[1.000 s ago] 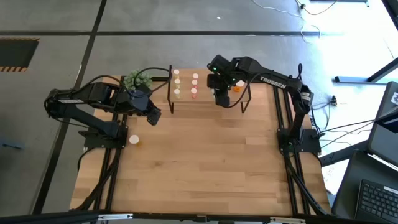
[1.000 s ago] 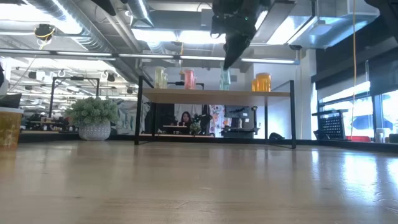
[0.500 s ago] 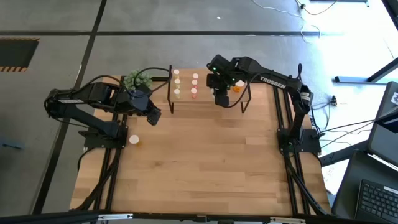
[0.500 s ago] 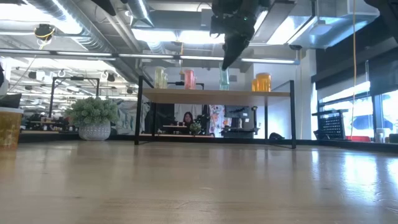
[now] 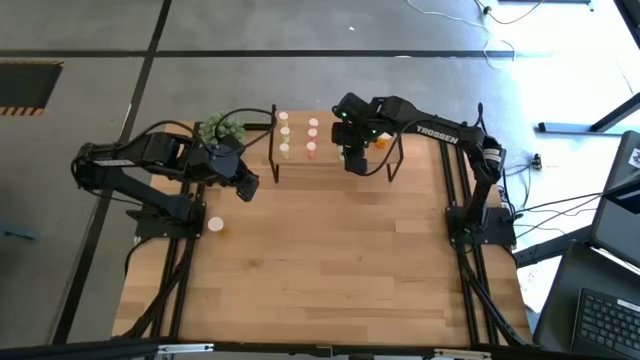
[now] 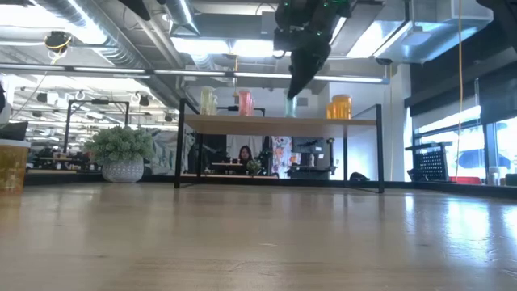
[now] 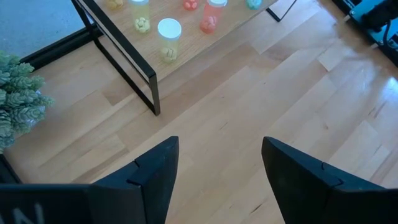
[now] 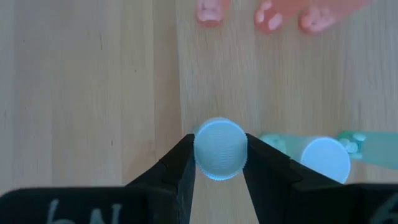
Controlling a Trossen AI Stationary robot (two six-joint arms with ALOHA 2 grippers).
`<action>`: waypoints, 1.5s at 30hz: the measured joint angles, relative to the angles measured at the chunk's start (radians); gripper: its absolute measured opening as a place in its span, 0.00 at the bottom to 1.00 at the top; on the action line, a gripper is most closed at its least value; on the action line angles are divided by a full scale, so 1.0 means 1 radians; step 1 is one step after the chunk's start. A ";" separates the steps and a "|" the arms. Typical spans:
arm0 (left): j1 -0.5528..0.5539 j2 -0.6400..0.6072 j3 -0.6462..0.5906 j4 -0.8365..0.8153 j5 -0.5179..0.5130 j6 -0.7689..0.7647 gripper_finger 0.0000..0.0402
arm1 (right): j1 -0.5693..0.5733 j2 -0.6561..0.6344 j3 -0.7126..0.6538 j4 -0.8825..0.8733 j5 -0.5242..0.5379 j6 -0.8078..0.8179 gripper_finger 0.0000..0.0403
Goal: Pick and place medicine bottles onto shelf by color
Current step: Put the blue pill bottle on the shelf aligned with the other blue pill bottles
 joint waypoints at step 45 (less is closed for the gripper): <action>0.000 0.000 0.000 0.000 0.000 0.000 0.56 | 0.001 0.007 0.000 -0.025 0.057 0.002 0.42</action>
